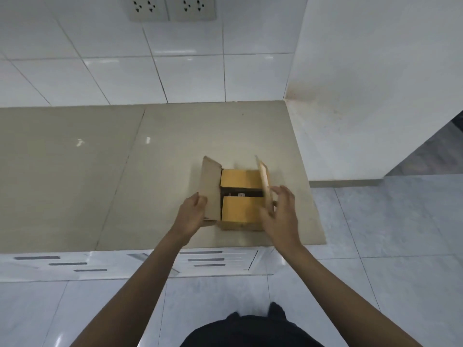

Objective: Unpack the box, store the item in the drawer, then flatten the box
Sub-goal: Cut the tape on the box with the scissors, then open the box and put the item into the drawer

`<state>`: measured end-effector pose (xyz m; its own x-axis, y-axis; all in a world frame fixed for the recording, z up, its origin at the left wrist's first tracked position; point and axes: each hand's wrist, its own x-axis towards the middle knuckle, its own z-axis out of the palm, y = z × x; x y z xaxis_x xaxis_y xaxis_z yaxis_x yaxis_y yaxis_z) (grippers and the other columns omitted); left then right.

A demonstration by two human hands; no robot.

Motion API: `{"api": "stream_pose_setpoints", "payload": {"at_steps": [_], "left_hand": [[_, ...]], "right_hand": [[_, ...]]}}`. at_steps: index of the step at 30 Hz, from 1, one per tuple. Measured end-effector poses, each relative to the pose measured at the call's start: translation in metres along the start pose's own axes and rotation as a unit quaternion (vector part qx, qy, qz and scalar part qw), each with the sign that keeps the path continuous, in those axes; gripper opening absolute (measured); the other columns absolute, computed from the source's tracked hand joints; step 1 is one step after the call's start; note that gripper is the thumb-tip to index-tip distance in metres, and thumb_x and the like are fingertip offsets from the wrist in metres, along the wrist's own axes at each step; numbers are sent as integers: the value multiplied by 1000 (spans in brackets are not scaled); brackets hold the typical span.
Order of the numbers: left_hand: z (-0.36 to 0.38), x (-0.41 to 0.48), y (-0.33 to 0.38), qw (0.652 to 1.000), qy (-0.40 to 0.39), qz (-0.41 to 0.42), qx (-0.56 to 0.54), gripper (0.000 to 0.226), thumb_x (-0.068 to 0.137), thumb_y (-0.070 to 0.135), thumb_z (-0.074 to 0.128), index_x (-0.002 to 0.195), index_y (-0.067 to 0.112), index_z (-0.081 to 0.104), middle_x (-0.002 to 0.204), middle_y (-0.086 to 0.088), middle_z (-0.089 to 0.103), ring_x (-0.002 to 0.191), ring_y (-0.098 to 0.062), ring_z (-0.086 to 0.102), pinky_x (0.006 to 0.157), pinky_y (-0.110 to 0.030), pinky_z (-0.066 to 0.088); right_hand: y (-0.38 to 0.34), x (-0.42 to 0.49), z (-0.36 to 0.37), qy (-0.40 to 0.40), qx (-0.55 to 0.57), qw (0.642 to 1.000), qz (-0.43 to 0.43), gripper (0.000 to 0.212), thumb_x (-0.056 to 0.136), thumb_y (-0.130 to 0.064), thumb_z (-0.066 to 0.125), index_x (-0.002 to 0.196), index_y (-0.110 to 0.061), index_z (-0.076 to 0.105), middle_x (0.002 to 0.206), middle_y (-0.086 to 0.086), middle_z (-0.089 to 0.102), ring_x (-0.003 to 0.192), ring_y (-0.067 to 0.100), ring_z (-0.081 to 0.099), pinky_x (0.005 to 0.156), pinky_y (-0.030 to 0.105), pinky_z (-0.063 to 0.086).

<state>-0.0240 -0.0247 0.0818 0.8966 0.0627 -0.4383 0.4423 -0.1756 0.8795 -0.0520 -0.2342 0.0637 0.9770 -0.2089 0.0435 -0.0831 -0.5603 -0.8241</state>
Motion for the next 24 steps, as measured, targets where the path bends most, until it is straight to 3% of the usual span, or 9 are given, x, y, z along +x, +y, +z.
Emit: {"api": "stream_pose_setpoints", "payload": {"at_steps": [2, 4, 6, 8, 11, 14, 18, 21, 24], "left_hand": [[-7, 1, -10, 999, 18, -16, -25, 26, 99, 16, 36, 107, 3, 58, 119, -21, 58, 104, -32, 59, 76, -45, 60], [-10, 2, -16, 999, 39, -15, -1, 25, 99, 15, 40, 110, 2, 58, 123, -19, 55, 107, -31, 56, 78, -45, 59], [-8, 7, -23, 994, 49, 15, 100, 32, 98, 18, 47, 127, 8, 55, 131, -14, 56, 114, -31, 55, 89, -43, 55], [-5, 10, -29, 971, 49, 65, 226, 51, 93, 19, 57, 141, 10, 42, 140, -10, 51, 127, -29, 48, 103, -36, 42], [-1, 17, -33, 921, 21, 191, 338, 63, 84, 20, 61, 143, 12, 41, 145, -13, 46, 133, -32, 42, 107, -37, 36], [7, 15, -20, 943, -1, 175, 282, 43, 94, 16, 46, 137, 17, 48, 135, -5, 58, 124, -27, 52, 102, -37, 43], [12, 14, -1, 980, -12, 78, 184, 38, 97, 45, 40, 129, 26, 50, 128, 5, 58, 122, -20, 51, 101, -35, 40], [12, 18, 1, 977, -126, 68, 161, 57, 83, 60, 59, 129, 32, 41, 128, 20, 51, 122, -5, 48, 102, -31, 39], [19, 28, -15, 947, -126, 107, 276, 116, 50, 75, 77, 143, 36, 19, 144, 12, 41, 133, -13, 41, 108, -40, 38]], "right_hand": [[4, 5, -14, 64, 88, 992, 62, 45, 89, -9, 54, 131, -15, 40, 132, 1, 44, 95, -6, 55, 76, 14, 48], [15, 14, -24, 87, 73, 986, 119, 48, 88, -7, 56, 132, -12, 38, 130, 5, 44, 99, 6, 55, 74, 20, 45], [24, 20, -27, 59, -56, 988, 135, 54, 84, -8, 63, 134, -14, 41, 138, 12, 38, 111, 26, 49, 83, 34, 45], [28, 24, -24, 35, -197, 978, 63, 51, 81, -9, 67, 128, -20, 50, 131, 15, 44, 110, 35, 50, 82, 42, 46], [21, 31, -19, -46, -167, 984, -43, 30, 88, -12, 58, 116, -21, 60, 108, 9, 50, 94, 27, 57, 76, 36, 51], [12, 37, -12, -96, -139, 985, -14, 26, 97, -25, 45, 114, -19, 63, 107, 6, 48, 99, 23, 52, 85, 34, 46], [-7, 34, -18, -86, -4, 994, 61, 31, 100, -32, 37, 88, -13, 58, 88, 1, 56, 84, 15, 52, 71, 31, 39], [-11, 29, -31, -105, 80, 985, 108, 39, 97, -24, 37, 66, -8, 55, 68, 2, 56, 70, 15, 54, 70, 31, 41], [-4, 25, -34, -150, 39, 984, 88, 33, 97, -19, 41, 82, -10, 68, 99, 0, 63, 94, 8, 55, 85, 27, 41]]}}
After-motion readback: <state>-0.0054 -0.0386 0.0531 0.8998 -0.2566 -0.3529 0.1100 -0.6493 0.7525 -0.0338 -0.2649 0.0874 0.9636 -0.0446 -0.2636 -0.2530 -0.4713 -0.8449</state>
